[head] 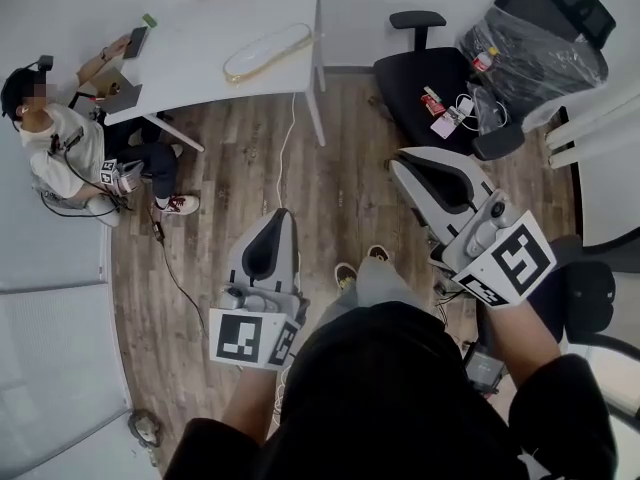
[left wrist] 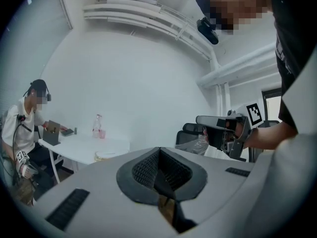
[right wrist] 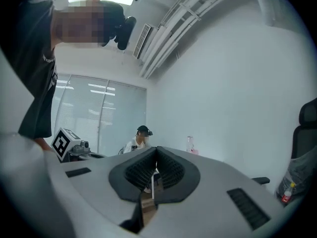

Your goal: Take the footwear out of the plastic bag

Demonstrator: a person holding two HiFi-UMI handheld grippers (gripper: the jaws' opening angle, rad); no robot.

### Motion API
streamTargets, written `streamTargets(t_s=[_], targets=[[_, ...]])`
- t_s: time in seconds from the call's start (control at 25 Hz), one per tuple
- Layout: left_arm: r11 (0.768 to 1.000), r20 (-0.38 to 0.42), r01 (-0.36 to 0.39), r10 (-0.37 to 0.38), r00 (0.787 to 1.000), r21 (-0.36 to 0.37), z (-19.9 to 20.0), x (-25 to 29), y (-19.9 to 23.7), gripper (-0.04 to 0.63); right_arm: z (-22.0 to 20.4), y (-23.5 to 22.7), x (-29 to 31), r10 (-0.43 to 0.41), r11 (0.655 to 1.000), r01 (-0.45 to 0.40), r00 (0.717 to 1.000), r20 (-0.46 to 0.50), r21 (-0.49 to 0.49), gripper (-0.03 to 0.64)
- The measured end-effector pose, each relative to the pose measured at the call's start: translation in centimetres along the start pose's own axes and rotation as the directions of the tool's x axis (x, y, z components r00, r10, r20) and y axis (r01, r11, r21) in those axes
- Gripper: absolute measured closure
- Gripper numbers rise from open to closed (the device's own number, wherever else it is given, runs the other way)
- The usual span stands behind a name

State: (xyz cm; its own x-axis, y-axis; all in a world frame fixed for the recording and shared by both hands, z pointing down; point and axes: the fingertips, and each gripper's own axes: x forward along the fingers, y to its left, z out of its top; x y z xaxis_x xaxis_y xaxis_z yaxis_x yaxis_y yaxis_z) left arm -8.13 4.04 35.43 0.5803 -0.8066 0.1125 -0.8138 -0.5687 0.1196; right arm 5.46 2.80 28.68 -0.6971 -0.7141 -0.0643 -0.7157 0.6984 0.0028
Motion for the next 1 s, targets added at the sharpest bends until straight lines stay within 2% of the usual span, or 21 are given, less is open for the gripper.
streamTargets(t_s=[0.2,0.48,0.64,0.84,1.0], targets=[[1.000,-0.009,0.008,-0.008,1.000,0.006,0.2,2.6,1.2,0.572,-1.4,-2.2,1.5,-0.028,0.999,0.028,1.000,-0.010,0.025,0.598],[1.000,-0.029,-0.024,0.024,0.999,0.010,1.0,8.0,5.9,0.572,-2.9,-6.8,7.7,0.000,0.998,0.000,1.000,-0.004,0.058,0.598],[0.999,-0.052,-0.040,0.040,0.998,0.016,1.4,13.0,9.1,0.572,-4.9,-10.4,12.0,0.021,0.988,-0.023,1.000,0.015,0.153,0.598],[0.999,-0.100,-0.025,0.029,0.995,0.041,2.4,21.1,13.1,0.572,-8.4,-12.7,18.0,0.099,0.962,-0.095,0.995,-0.003,0.255,0.598],[0.998,-0.145,-0.004,0.013,0.989,0.062,4.0,26.7,14.6,0.572,-8.9,-15.3,21.4,0.137,0.932,-0.135,0.990,0.017,0.336,0.598]])
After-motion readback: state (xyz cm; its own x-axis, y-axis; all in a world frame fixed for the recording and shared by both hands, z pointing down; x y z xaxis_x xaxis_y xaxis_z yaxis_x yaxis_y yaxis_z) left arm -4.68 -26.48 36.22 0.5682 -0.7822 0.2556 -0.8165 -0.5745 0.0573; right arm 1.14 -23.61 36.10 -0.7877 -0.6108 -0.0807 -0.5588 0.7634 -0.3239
